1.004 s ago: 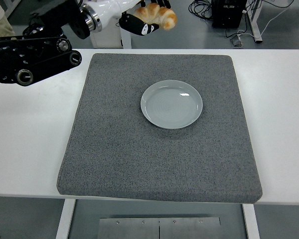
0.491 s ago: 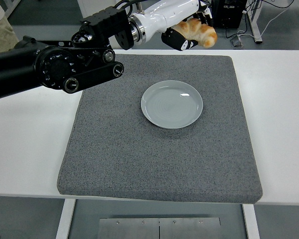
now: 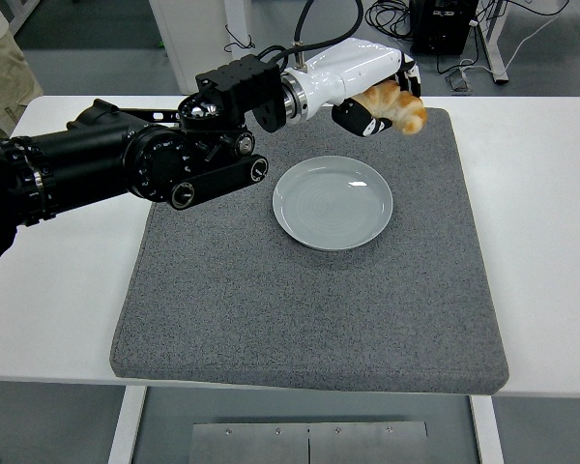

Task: Place the bread on the plate

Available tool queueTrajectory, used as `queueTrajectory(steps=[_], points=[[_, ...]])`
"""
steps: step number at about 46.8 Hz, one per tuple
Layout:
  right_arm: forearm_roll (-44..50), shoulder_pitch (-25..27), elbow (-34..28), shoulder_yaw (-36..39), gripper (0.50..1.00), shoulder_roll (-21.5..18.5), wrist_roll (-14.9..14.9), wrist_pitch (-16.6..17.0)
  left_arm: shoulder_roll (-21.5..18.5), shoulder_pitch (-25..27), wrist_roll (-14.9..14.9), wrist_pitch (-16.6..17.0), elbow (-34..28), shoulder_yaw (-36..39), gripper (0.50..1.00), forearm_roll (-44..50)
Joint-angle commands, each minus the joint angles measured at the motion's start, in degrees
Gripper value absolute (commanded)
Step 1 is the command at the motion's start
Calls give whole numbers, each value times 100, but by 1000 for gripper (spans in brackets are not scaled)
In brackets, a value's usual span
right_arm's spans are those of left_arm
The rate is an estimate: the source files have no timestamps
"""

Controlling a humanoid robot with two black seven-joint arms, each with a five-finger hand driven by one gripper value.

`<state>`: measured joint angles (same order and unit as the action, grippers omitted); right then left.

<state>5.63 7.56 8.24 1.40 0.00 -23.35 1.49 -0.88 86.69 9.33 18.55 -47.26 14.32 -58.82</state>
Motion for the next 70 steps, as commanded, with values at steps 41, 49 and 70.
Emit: queueTrajectory(steps=[41,49,70], points=[[0,0,2,0,1000,0,6,0,88,-1224,236,140,850,343,500,-42],[0,0,2,0,1000,0,6,0,88,-1339,324,140,1052,352,500,-42],[0,0,2,0,1000,0,-3,0,88,-1391,341,236,1140,334,500,29]])
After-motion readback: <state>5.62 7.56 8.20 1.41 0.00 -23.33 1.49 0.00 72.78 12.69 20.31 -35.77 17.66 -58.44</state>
